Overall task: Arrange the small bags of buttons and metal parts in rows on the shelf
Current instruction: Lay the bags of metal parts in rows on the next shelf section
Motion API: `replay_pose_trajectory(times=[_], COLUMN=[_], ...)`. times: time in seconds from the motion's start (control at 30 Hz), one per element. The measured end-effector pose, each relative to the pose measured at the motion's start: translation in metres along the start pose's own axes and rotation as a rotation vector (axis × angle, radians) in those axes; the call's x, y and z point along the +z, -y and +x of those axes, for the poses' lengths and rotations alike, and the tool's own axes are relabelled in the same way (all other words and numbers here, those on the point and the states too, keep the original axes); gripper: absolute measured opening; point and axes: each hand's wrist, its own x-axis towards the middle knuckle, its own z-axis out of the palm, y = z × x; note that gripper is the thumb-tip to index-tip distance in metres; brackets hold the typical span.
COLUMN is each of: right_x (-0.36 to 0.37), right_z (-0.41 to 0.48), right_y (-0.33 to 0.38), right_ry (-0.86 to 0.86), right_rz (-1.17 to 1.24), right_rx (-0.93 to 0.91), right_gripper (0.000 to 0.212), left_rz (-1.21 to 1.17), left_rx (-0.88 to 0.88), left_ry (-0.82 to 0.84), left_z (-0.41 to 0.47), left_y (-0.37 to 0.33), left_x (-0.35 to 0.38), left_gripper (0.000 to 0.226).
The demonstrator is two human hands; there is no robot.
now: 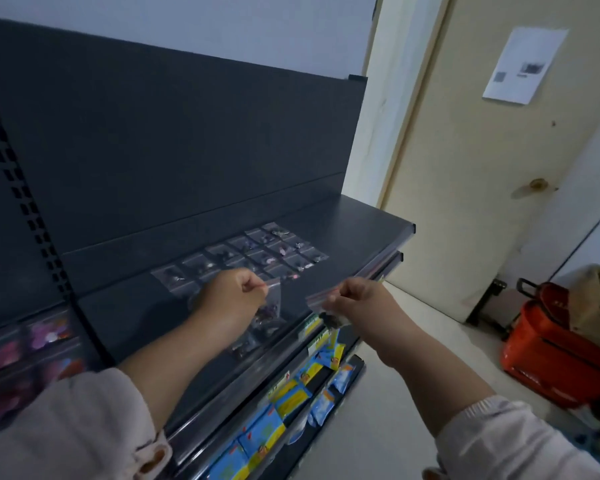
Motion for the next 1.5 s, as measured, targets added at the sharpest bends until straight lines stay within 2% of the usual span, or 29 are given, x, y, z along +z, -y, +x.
replay_pose_trajectory(times=[0.1,0.23,0.6,0.77,0.97,1.1,1.17,1.23,1.3,1.4,1.5], right_x=[-0.003,-0.005,-0.004,-0.008,-0.009,-0.008,-0.007,-0.009,-0.013,-0.016,-0.014], right_z=[0.032,0.072,0.180,0.209,0.222,0.226,0.231,0.235,0.235,0.236,0.239], right_y=[-0.003,-0.012,-0.037,-0.055,-0.068,-0.073,-0.080,-0.084,-0.085,-0.086,-0.093], right_ry=[0.013,0.081,0.511,0.698,0.835,0.883,0.832,0.737,0.643,0.590,0.714], right_rz=[-0.044,-0.071,0.021,0.001,0.014,-0.030,-0.206,-0.460,-0.618,-0.613,-0.612], right_rx=[-0.027,-0.051,-0.060,-0.030,0.026,0.039,-0.114,-0.379,-0.564,-0.734,-0.866], right_gripper=[0.021,0.022,0.022,0.019,0.019,0.020,0.017,0.010,0.021,0.029,0.025], left_rz=[0.020,0.091,0.214,0.277,0.374,0.379,0.468,0.581,0.675,0.782,0.817], left_rx=[-0.018,-0.022,-0.193,-0.271,-0.322,-0.347,-0.351,-0.327,-0.290,-0.237,-0.164], left_ry=[-0.005,-0.021,-0.173,-0.270,-0.331,-0.359,-0.353,-0.360,-0.383,-0.439,-0.386], left_z=[0.017,0.034,0.065,0.073,0.074,0.076,0.075,0.073,0.072,0.071,0.071], left_y=[-0.001,-0.001,0.001,0.007,0.002,0.000,-0.003,-0.003,-0.005,-0.002,0.001], left_x=[0.004,0.012,0.061,0.091,0.119,0.128,0.131,0.135,0.137,0.140,0.143], left_gripper=[0.016,0.019,0.021,0.027,0.029,0.022,0.018,0.018,0.021,0.025,0.020])
